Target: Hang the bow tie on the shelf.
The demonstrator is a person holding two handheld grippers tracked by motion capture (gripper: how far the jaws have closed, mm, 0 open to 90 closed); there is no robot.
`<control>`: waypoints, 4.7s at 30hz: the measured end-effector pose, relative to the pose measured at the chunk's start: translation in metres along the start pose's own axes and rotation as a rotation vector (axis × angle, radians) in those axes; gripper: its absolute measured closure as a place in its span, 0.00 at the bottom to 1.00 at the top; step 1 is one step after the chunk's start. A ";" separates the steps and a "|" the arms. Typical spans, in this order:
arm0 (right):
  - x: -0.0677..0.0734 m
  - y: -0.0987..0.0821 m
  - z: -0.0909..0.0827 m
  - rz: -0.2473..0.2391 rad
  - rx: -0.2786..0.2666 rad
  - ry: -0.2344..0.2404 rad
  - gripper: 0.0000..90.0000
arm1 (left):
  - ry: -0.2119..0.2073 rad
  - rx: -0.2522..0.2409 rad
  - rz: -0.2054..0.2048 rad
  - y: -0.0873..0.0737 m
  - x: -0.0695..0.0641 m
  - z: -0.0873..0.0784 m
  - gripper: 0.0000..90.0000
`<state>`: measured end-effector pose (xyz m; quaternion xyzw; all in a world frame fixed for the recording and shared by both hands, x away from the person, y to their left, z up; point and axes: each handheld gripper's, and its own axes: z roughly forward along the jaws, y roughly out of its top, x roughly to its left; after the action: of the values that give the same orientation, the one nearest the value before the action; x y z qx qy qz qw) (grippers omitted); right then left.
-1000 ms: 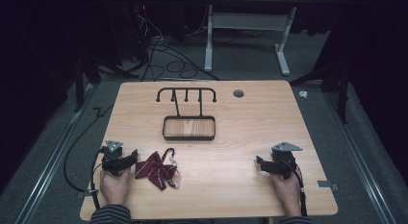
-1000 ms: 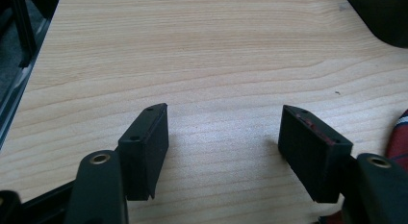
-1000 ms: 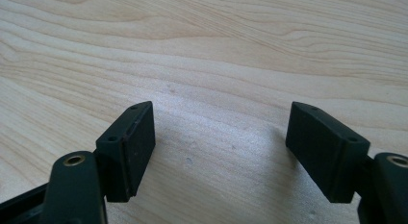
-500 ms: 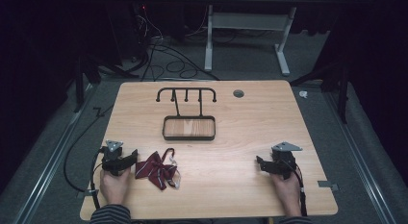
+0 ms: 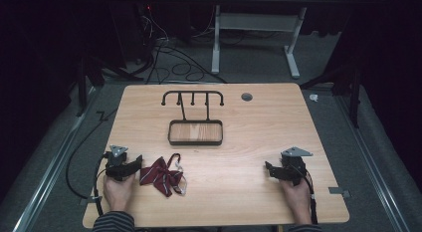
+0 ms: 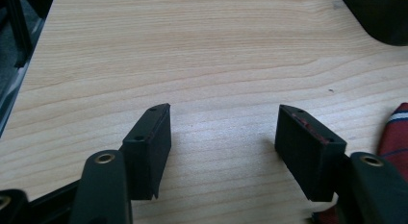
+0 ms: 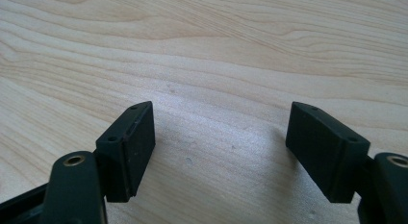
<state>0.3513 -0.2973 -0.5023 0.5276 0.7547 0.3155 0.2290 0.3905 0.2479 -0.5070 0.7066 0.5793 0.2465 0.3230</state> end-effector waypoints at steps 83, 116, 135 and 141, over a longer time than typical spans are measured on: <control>0.000 0.000 0.000 0.002 0.000 0.002 0.30 | -0.333 -0.012 0.232 0.047 -0.094 -0.020 0.60; 0.000 0.000 0.000 -0.001 0.000 0.003 0.30 | -0.325 0.097 0.229 0.044 -0.099 0.028 0.82; 0.000 0.000 0.000 0.000 0.001 0.003 0.30 | -0.322 0.113 0.214 0.043 -0.094 0.028 0.99; 0.000 0.000 0.000 0.000 0.000 0.004 0.30 | -0.333 0.081 0.201 0.046 -0.091 0.017 1.00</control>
<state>0.3511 -0.2977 -0.5022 0.5272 0.7551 0.3164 0.2274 0.4144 0.1503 -0.4820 0.8044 0.4537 0.1341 0.3594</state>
